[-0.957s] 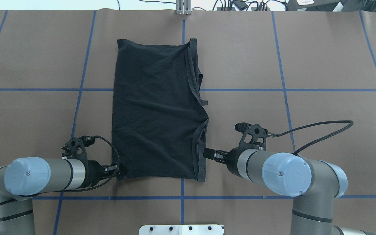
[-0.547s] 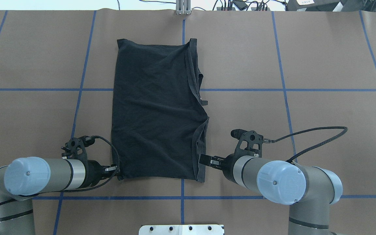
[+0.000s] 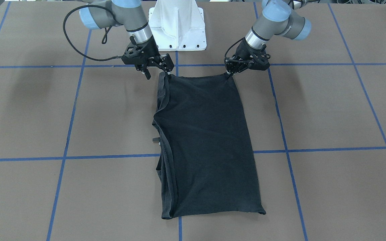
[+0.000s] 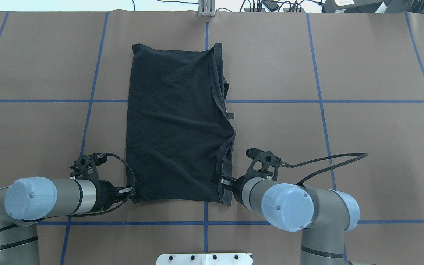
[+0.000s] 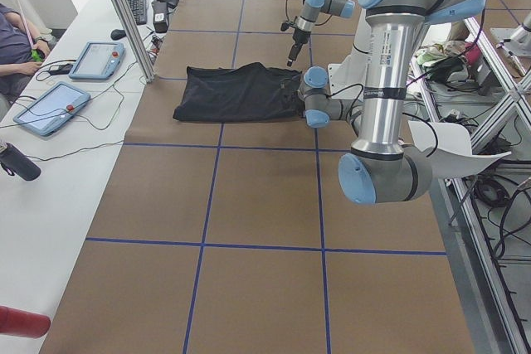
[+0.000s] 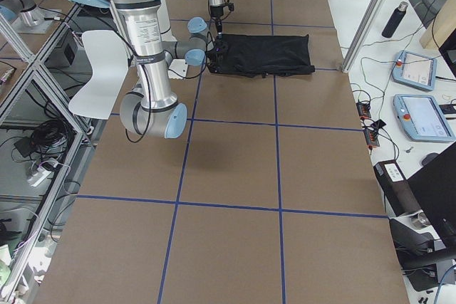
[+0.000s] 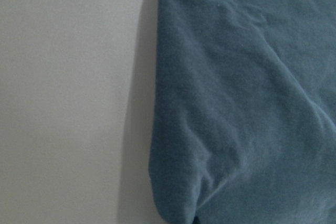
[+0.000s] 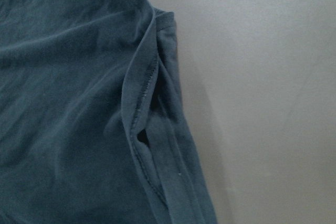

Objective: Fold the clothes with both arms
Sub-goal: 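Grasp the near edge corners with both grippers and hold them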

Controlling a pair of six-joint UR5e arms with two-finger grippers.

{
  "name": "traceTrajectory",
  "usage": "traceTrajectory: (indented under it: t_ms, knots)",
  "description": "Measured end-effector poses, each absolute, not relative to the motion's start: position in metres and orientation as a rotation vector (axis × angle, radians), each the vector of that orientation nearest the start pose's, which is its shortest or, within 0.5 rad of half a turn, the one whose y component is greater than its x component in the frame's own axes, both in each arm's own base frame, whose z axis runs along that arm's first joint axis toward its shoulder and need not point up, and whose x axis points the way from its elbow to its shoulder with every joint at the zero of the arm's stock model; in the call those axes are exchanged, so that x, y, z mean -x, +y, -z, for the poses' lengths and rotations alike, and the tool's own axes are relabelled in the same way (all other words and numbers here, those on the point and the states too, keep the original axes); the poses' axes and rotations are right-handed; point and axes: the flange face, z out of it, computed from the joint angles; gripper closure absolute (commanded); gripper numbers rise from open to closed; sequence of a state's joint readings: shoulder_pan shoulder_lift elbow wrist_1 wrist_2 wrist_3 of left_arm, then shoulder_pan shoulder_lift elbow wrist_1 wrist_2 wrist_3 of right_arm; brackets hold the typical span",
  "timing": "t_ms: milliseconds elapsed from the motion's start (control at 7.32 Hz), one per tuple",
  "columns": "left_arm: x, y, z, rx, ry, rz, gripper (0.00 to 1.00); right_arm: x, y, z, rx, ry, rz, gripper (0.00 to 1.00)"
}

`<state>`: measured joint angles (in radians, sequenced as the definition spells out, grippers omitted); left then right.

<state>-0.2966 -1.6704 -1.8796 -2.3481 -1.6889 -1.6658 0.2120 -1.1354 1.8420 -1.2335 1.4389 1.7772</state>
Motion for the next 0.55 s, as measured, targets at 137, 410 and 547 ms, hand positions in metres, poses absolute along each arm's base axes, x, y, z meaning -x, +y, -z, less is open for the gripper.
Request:
traceTrajectory:
  t_ms: [137, 410, 547]
  knots:
    - [-0.472, -0.272, -0.374, -0.016, 1.193, 0.274, 1.00, 0.578, -0.277, -0.253, -0.130, -1.044, -0.468, 0.05]
    - [-0.472, -0.271, -0.374, -0.016, 1.195, 0.274, 1.00, 0.581, -0.285, -0.251, -0.156, -1.040, -0.526, 0.05]
    - [-0.472, -0.271, -0.373, -0.016, 1.195, 0.274, 1.00, 0.580, -0.288, -0.251, -0.161, -1.043, -0.557, 0.05]
